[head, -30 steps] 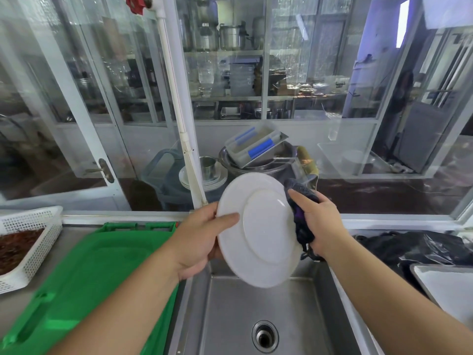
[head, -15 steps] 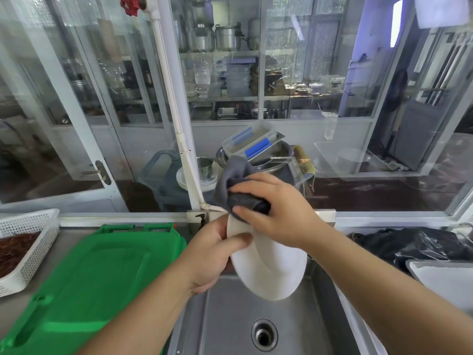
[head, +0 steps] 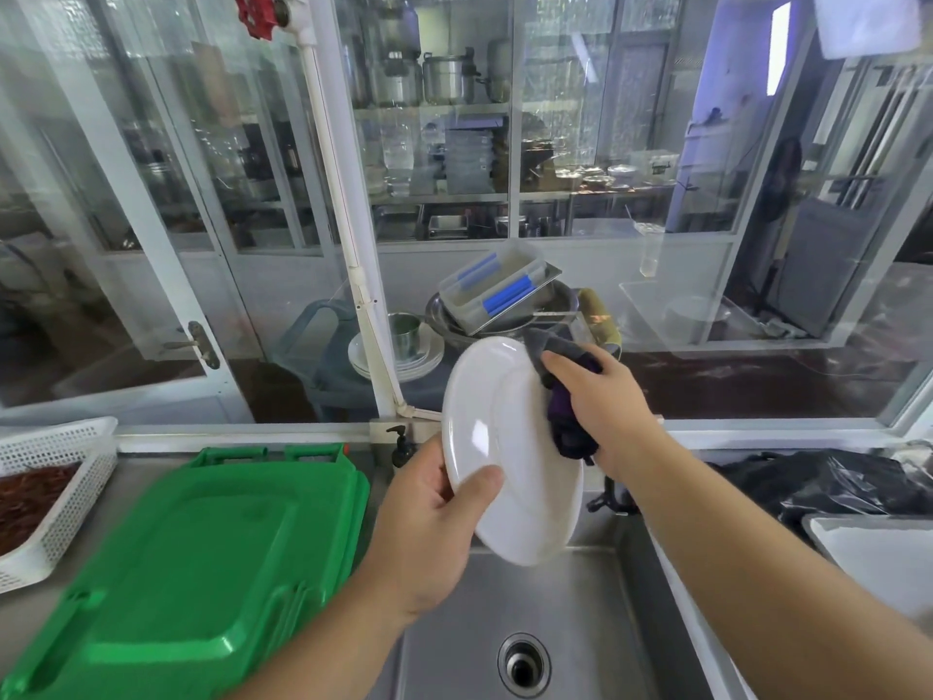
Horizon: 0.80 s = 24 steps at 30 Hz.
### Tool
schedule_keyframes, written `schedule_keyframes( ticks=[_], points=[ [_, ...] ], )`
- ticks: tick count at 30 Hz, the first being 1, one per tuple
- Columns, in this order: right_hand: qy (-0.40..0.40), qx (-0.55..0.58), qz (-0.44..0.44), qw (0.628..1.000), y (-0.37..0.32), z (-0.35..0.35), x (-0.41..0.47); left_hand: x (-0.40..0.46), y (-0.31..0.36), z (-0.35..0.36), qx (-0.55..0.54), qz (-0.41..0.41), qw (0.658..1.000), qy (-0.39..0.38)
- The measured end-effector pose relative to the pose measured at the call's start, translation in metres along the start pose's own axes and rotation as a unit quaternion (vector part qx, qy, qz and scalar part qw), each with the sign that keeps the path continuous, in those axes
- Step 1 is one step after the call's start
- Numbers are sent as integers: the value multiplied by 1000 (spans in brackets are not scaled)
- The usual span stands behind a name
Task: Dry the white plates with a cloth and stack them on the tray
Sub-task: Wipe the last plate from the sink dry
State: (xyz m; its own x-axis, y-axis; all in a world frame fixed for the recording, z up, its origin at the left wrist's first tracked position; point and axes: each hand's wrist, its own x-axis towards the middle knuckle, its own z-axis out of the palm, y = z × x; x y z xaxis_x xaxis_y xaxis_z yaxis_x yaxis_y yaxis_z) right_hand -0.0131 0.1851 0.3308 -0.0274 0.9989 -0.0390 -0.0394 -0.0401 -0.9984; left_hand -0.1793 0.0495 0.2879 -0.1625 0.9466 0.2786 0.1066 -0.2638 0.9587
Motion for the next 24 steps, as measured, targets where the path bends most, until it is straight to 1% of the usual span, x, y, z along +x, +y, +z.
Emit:
schedule_keyframes(
  ticks=[3, 6, 8, 10, 12, 14, 15, 17, 19, 20, 22, 24],
  points=[
    [31, 76, 99, 992, 14, -2, 0, -5, 1, 7, 41, 31, 998, 18],
    [8, 166, 194, 967, 35, -3, -2, -5, 3, 11, 71, 68, 995, 33],
    [-5, 216, 225, 950, 49, -2, -7, -6, 2, 12, 80, 82, 993, 35],
    [-7, 239, 234, 942, 57, 0, -11, -6, 0, 14, 83, 82, 993, 29],
    [6, 252, 218, 943, 62, 1, -10, -6, -2, 14, 78, 64, 995, 21],
    [35, 254, 180, 950, 60, 1, -8, -4, 0, 10, 57, 33, 998, 9],
    [50, 237, 155, 958, 58, 0, -6, -2, 1, 8, 29, 17, 999, -6],
    [67, 182, 103, 976, 52, -6, -2, 5, 6, 0, -62, -23, 998, -22],
    [62, 136, 54, 987, 44, -12, 2, 15, 15, -9, -157, -80, 984, -6],
    [53, 116, 30, 991, 38, -14, 3, 20, 19, -13, -180, -107, 978, -1],
    [35, 56, -26, 997, 27, -18, 2, 26, 23, -21, -175, -151, 973, -13],
    [18, -23, -88, 996, 15, -20, 0, 28, 26, -25, -147, -178, 972, -39]
  ],
)
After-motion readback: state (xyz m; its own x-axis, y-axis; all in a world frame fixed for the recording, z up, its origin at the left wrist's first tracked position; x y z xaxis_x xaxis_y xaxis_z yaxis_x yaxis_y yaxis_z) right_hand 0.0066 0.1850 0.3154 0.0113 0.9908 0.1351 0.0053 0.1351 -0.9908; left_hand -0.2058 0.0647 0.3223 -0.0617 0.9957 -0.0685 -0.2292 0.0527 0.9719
